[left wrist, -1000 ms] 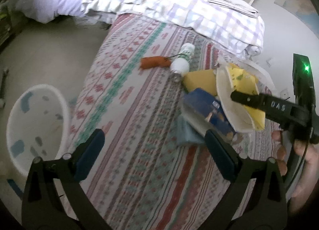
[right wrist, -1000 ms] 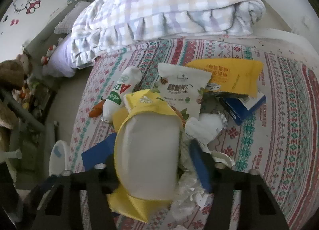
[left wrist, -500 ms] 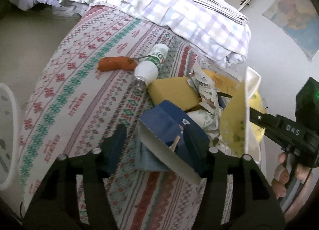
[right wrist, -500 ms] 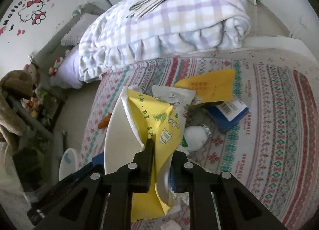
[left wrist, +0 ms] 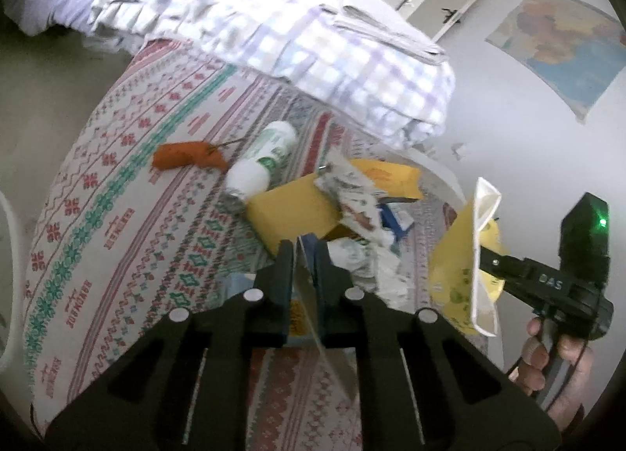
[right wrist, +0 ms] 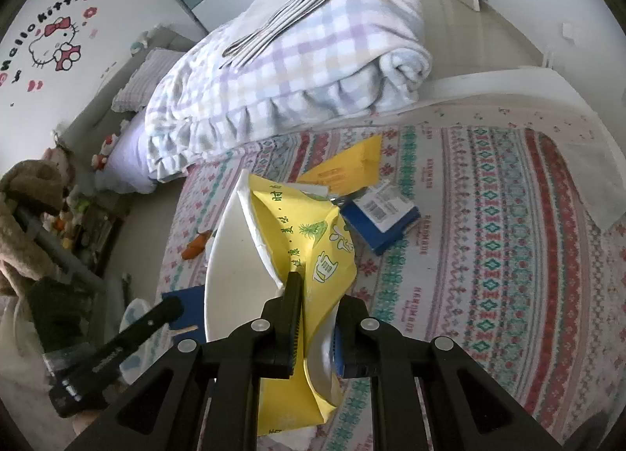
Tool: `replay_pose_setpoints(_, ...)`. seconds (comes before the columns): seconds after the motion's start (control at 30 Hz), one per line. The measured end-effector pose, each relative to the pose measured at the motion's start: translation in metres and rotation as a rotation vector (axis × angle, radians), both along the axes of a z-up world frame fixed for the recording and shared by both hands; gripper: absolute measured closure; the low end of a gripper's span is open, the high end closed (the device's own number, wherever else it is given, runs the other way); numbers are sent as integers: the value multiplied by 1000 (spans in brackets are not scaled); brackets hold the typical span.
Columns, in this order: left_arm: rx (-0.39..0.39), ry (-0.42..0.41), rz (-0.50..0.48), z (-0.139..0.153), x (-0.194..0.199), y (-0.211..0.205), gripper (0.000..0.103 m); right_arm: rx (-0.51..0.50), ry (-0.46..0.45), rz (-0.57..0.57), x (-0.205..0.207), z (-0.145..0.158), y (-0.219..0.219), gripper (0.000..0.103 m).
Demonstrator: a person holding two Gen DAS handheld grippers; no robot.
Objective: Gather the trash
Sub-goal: 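Grasp the thin blue card with the left tool while the right tool lifts the yellow bag, then carry both items over the white bin and open both tools to drop them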
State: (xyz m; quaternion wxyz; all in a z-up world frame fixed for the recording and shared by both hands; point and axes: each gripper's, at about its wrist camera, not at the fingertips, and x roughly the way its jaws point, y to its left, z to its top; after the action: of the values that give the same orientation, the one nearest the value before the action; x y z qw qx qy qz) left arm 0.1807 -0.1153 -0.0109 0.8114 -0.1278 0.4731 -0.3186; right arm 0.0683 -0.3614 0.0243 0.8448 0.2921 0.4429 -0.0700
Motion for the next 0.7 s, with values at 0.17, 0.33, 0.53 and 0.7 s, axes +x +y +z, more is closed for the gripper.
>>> replay_pose_setpoints(0.17,-37,-24,2,13,-8,7,94,4,-17,-6,-7,7,0,89)
replay_pose_setpoints(0.33,-51,-56,32,25,-14,27,94,26,-32,11,-6,10,12,89)
replay_pose_setpoints(0.53,-31,-86,92,32,-14,62,94,32,-34,61,5,11,41,89)
replay_pose_setpoints(0.7,0,-98,155,36,-11,100,94,36,-35,112,18,10,71,89)
